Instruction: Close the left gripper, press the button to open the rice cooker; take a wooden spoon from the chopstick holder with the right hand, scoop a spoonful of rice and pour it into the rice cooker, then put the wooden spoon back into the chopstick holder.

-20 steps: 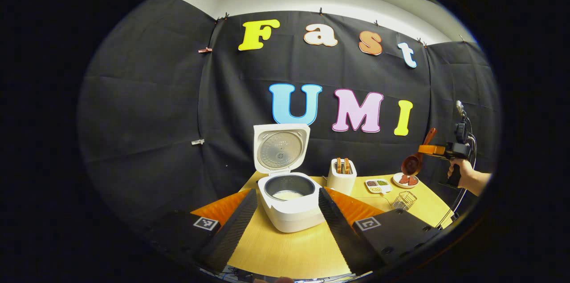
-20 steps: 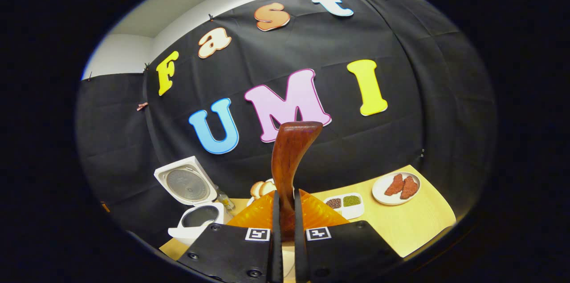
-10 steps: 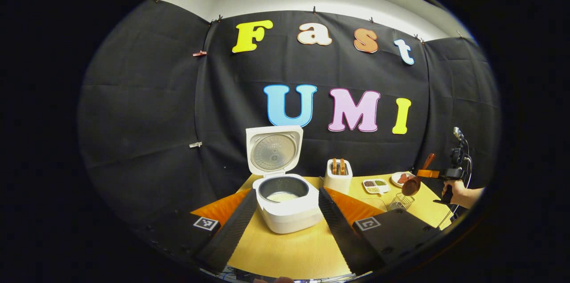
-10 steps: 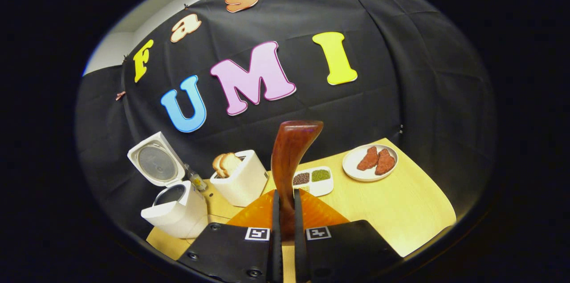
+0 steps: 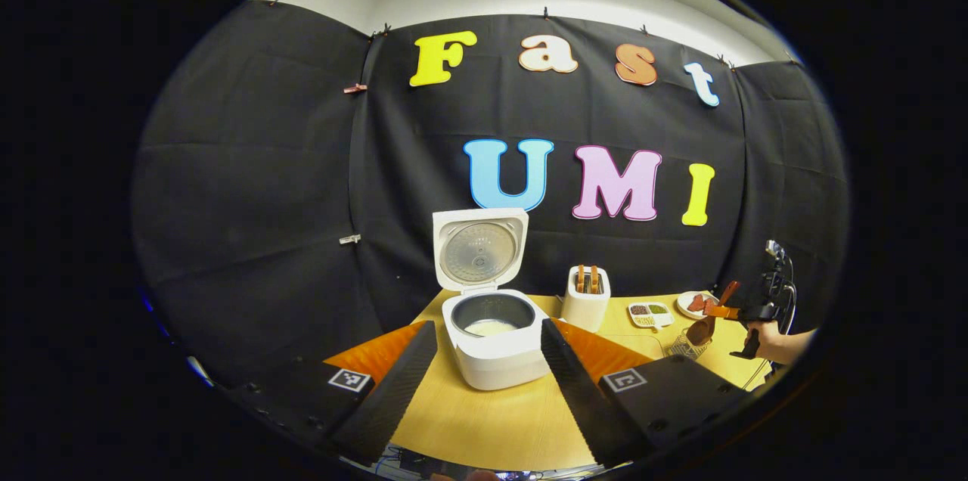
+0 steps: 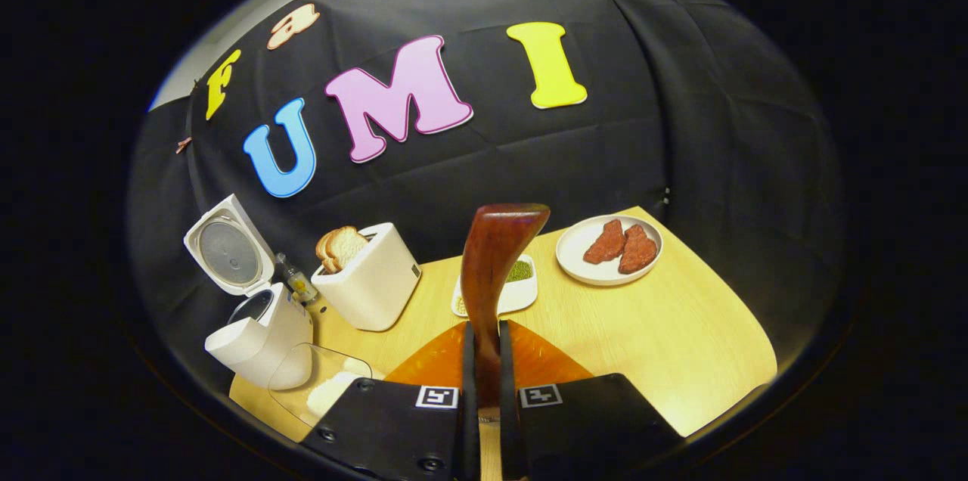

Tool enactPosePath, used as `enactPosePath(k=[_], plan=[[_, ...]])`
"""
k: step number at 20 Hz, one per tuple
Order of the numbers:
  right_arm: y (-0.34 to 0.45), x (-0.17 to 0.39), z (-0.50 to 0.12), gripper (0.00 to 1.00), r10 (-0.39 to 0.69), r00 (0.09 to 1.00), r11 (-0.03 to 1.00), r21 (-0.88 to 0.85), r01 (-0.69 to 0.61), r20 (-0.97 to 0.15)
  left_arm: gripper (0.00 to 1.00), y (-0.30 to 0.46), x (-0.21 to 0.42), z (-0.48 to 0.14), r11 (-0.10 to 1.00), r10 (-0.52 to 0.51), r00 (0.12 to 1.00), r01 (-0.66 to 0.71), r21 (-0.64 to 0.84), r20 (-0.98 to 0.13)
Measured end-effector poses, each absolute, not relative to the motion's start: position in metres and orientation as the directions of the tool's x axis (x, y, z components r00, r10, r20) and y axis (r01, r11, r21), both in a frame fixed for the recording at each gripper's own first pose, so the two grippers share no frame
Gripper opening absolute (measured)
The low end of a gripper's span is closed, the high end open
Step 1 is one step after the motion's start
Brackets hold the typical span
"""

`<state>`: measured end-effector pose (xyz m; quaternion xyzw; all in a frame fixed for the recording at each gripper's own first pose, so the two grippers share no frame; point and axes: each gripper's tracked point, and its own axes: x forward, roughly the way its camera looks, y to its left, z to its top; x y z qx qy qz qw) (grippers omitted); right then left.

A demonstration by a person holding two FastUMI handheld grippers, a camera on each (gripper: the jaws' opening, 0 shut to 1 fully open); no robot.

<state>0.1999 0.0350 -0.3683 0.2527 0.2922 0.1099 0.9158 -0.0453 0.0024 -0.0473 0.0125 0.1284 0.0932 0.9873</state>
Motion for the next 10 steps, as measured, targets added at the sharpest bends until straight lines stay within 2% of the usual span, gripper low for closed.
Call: enactPosePath(k=[7,8,9,10], plan=[[0.038,0.198,-0.396,0.19,0.355,0.771,0.819,0.573,0.016,-0.529,0.95,-0.005,-0.041,-0.046,0.981,0.193,0.950,-0.187,0.047,-0.246],[0.034,0.199,-0.399,0.25,0.341,0.772,0.821,0.570,0.034,-0.536,0.95,-0.006,-0.040,-0.045,0.982,0.191,0.951,-0.186,0.045,-0.244],[0.030,0.197,-0.401,0.35,0.328,0.769,0.825,0.562,0.049,-0.549,0.95,-0.006,-0.039,-0.043,0.982,0.188,0.953,-0.184,0.042,-0.237],[0.027,0.191,-0.401,0.39,0.321,0.761,0.832,0.552,0.058,-0.564,0.95,-0.006,-0.038,-0.040,0.983,0.185,0.956,-0.181,0.038,-0.227]])
